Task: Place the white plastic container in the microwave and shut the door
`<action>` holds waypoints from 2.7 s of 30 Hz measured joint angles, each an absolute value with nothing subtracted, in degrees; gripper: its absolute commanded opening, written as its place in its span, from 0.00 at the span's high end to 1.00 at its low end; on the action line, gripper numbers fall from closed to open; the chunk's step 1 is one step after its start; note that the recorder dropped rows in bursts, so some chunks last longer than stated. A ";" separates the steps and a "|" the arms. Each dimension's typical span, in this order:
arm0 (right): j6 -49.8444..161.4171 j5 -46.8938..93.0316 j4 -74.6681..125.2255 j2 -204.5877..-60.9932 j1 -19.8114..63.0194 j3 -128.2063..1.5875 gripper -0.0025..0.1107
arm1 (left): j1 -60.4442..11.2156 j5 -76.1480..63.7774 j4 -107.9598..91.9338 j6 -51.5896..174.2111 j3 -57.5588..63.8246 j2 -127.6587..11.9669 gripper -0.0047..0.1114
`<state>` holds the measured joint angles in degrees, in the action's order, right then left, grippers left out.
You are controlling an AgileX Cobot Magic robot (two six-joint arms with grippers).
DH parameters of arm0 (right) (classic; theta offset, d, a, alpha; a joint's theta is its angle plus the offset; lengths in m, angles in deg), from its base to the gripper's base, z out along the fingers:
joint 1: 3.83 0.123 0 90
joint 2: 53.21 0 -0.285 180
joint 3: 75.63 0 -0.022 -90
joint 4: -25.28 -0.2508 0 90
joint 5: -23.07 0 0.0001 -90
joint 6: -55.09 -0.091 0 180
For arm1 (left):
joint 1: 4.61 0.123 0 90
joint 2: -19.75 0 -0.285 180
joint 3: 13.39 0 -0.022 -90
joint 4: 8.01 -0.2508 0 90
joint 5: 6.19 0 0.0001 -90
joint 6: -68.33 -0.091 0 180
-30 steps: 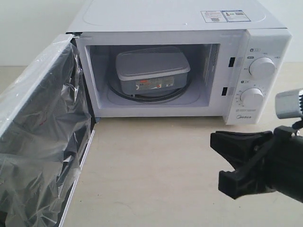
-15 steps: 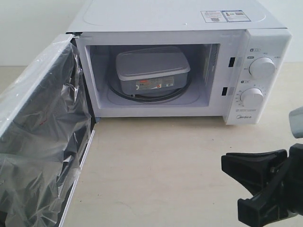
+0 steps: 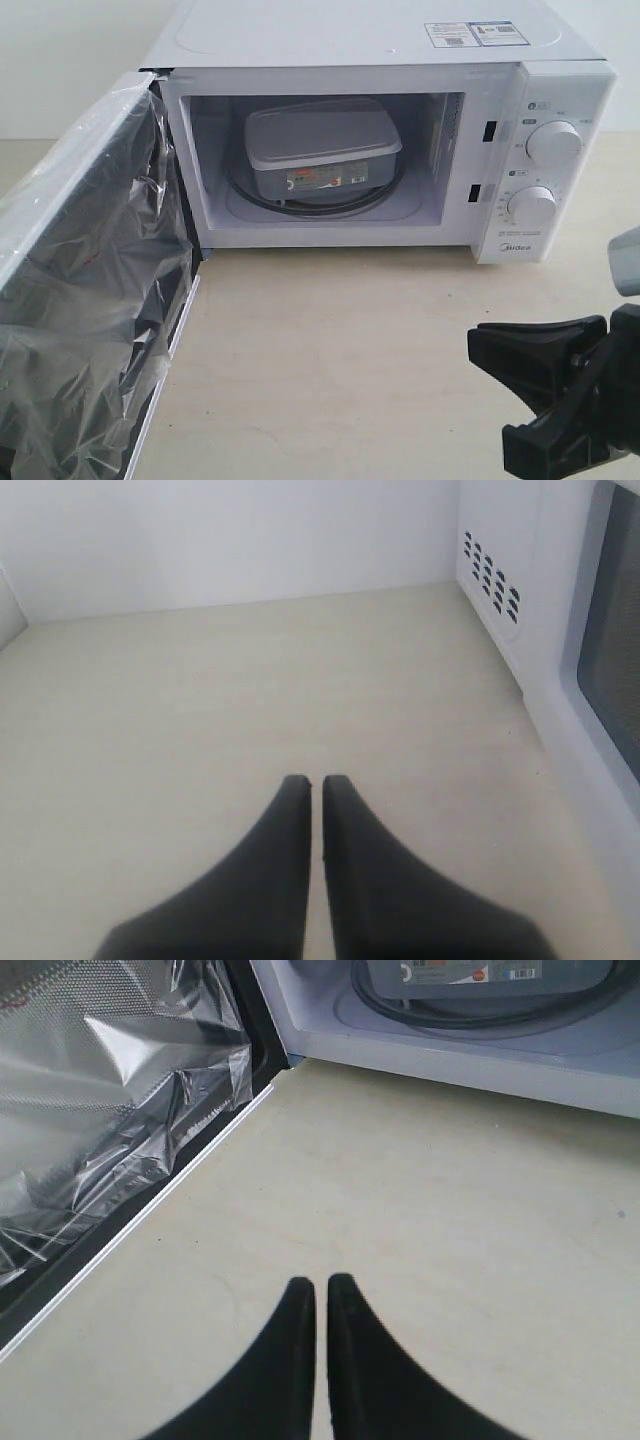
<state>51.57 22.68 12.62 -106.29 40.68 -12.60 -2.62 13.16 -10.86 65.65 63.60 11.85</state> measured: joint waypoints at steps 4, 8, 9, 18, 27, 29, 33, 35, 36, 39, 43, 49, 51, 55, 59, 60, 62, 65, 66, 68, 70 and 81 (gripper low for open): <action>51.70 22.58 12.62 -106.29 40.68 -12.60 0.98 | -2.62 11.58 -9.19 65.65 63.60 11.85 0.92; 51.70 22.38 12.62 -106.29 40.68 -12.60 0.98 | -2.62 -1.26 -2.61 65.68 63.60 11.85 0.92; 51.70 22.28 12.62 -106.29 40.68 -12.60 0.98 | -2.62 -7.45 -1.95 65.77 63.60 11.85 0.92; 51.70 21.99 12.62 -106.29 40.68 -12.60 0.98 | -2.73 -29.63 -4.04 107.75 60.83 11.85 0.92; 53.16 23.07 12.73 -106.29 40.68 -12.60 0.98 | -7.87 27.05 -11.08 92.14 24.76 -5.30 0.92; 53.16 23.07 12.48 -106.29 40.68 -12.60 0.98 | -8.82 39.89 -9.60 84.45 17.53 -13.75 0.92; 52.60 23.07 12.13 -106.29 40.68 -12.60 0.98 | -9.09 60.05 -8.01 73.67 10.41 -29.64 0.92; 52.52 23.07 12.02 -106.29 40.68 -12.60 0.98 | -9.09 62.28 -5.97 71.86 10.10 -33.45 0.92; 52.52 23.07 12.04 -106.29 40.68 -12.60 0.98 | -9.09 62.68 -4.40 71.04 10.11 -34.76 0.92; 52.35 23.07 12.04 -106.29 40.68 -12.60 0.98 | -9.09 63.34 3.81 65.35 10.11 -38.49 0.92; 52.13 23.07 12.01 -106.29 40.68 -12.60 0.98 | -9.17 63.59 15.83 57.52 10.11 -41.86 0.92; 52.13 22.64 11.91 -106.29 40.68 -13.48 0.98 | -9.17 63.59 19.54 52.81 10.11 -45.76 0.92; 52.13 23.07 11.88 -106.29 40.68 -15.04 0.98 | -9.17 63.59 21.00 51.75 10.11 -46.90 0.92; 52.13 24.60 11.88 -106.29 40.68 -19.34 0.98 | -9.17 63.59 24.19 48.42 10.11 -49.28 0.92; 52.13 26.41 12.80 -106.29 40.68 -23.08 0.98 | -9.17 62.78 28.23 44.23 10.11 -50.61 0.92; 52.13 26.89 13.11 -106.29 40.68 -23.89 0.98 | -9.17 62.16 29.62 43.25 10.11 -50.88 0.92; 52.13 27.28 13.35 -106.29 40.68 -24.95 0.98 | -9.17 61.31 32.13 41.58 10.11 -51.60 0.92; 52.13 27.40 13.73 -106.29 40.68 -25.60 0.98 | -9.17 60.60 35.39 39.21 10.11 -53.66 0.92; 52.13 27.40 13.76 -106.29 40.68 -25.60 0.98 | -9.17 60.49 36.34 38.35 10.11 -54.55 0.92; 52.13 27.40 13.86 -106.29 40.68 -25.60 0.98 | -9.17 60.37 37.91 36.75 10.11 -56.11 0.92; 52.13 27.40 13.97 -106.29 40.68 -25.60 0.98 | -9.79 59.48 38.93 35.81 10.11 -57.50 0.92; 52.13 27.28 14.17 -103.22 40.68 -25.60 0.98 | -21.27 47.78 41.33 31.34 10.11 -64.97 0.92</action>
